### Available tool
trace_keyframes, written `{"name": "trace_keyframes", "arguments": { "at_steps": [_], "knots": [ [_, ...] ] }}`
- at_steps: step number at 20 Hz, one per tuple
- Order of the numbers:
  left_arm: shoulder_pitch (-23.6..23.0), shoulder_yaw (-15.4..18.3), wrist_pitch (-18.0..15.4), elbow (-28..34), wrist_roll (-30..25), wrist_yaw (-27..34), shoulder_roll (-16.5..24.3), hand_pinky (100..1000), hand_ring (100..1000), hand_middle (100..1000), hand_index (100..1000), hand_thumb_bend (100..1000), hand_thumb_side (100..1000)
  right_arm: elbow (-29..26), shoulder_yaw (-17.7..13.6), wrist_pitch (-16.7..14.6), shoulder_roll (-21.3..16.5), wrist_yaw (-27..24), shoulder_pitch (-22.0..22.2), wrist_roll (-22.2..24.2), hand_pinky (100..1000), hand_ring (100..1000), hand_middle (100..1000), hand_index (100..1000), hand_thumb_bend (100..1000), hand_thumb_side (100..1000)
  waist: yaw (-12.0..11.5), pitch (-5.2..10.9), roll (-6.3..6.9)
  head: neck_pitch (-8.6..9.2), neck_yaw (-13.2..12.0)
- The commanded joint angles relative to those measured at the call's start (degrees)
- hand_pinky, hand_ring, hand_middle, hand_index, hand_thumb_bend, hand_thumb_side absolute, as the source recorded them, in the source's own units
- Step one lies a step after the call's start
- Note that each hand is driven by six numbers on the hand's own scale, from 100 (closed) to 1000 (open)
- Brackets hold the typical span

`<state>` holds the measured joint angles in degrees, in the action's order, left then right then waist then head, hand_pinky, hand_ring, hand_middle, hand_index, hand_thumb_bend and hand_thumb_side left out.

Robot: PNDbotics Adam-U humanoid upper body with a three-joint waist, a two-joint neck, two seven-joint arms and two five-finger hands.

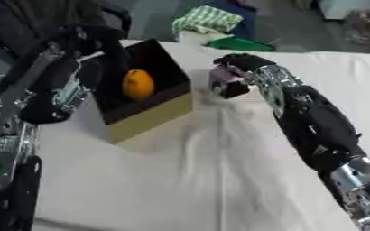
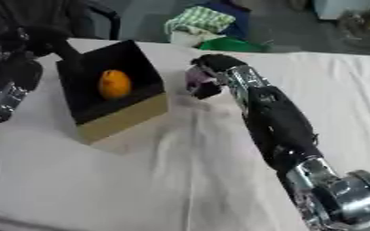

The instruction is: Pick up objects on the table and place them in the box.

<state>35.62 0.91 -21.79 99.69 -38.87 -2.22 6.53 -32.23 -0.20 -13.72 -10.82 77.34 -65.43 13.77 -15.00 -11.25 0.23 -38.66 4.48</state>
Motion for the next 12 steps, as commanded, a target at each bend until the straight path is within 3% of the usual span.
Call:
{"name": "trace_keyframes", "arguments": {
  "at_steps": [1,6,12],
  "knots": [
    [0.72,0.38,-0.05,1.0,-0.16,0.44,0.27,702,572,592,833,100,669,-0.53,0.04,-0.66,-0.39,0.95,-0.73,-0.1,753,650,611,955,100,238,0.03,0.85,0.25,0.62,0.07],
    [0.69,0.45,-0.05,1.05,-0.1,0.45,0.36,702,572,592,833,100,667,-1.75,0.08,-2.13,-0.54,0.83,-0.83,-2.35,669,515,438,895,100,216,0.16,0.93,0.28,0.68,-0.07],
    [0.58,0.43,0.01,1.09,0.03,0.47,0.44,701,572,592,833,100,665,-5.0,0.44,-4.16,-0.92,-2.64,-1.69,-5.48,668,488,400,889,100,202,0.35,1.29,0.31,0.78,-0.27]
  ]
}}
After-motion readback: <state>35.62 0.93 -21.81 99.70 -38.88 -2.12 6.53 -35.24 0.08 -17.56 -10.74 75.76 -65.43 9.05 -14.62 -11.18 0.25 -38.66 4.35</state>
